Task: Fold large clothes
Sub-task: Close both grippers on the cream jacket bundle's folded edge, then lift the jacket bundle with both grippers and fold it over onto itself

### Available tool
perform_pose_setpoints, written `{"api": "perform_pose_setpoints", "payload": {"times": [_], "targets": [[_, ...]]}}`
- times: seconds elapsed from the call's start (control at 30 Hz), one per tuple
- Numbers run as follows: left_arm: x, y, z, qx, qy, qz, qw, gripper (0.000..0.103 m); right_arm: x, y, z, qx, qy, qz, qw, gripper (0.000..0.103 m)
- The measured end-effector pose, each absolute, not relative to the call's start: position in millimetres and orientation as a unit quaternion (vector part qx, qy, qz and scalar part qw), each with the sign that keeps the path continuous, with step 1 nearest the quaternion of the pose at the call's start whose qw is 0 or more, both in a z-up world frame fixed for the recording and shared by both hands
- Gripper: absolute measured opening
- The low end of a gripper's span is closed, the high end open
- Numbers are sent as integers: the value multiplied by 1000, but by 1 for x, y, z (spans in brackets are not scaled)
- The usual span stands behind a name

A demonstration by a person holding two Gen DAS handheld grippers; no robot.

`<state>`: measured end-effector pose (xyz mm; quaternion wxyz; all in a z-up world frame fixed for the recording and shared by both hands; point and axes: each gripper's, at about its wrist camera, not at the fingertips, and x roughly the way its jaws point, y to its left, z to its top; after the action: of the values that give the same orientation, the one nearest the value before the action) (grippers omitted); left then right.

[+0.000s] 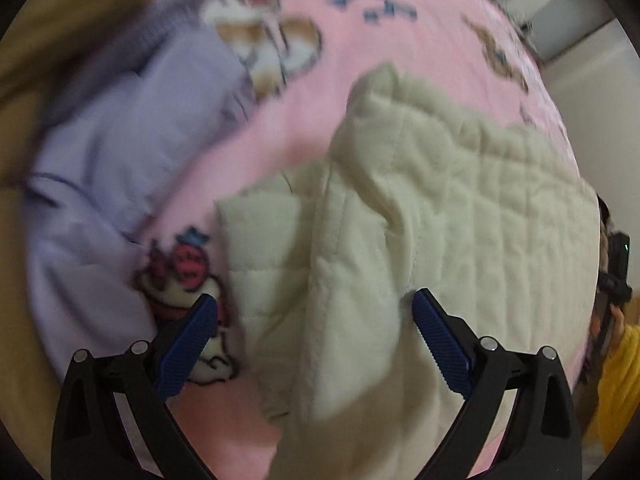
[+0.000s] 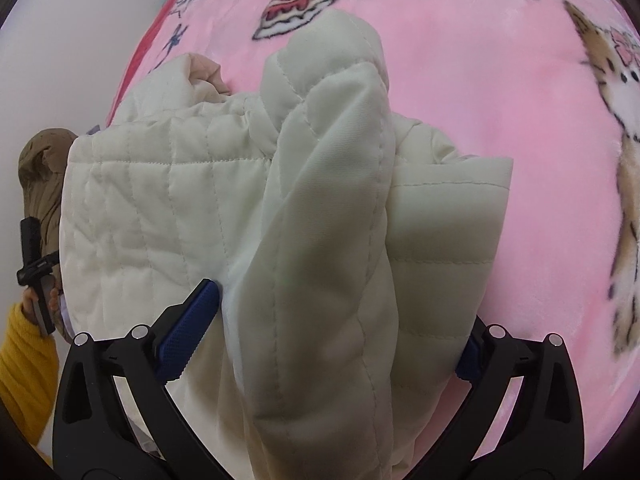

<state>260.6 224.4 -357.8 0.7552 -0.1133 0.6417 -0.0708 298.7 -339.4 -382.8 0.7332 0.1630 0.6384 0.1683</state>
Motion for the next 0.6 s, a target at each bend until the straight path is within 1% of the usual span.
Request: {"api": "perform_pose_setpoints", "payload": {"times": [0.27,0.43,0.6], "targets": [[267,232,-373,-142,647,-113,740,99,302,-337,-380,177,643,165,726,96],[275,235,-391,-167,667,-151,711,99,307,-333,-381,179,647,171,721,96],[280,226,-390,-182,665,-196,697,99,304,-337,-378,183,635,204,722,96]]}}
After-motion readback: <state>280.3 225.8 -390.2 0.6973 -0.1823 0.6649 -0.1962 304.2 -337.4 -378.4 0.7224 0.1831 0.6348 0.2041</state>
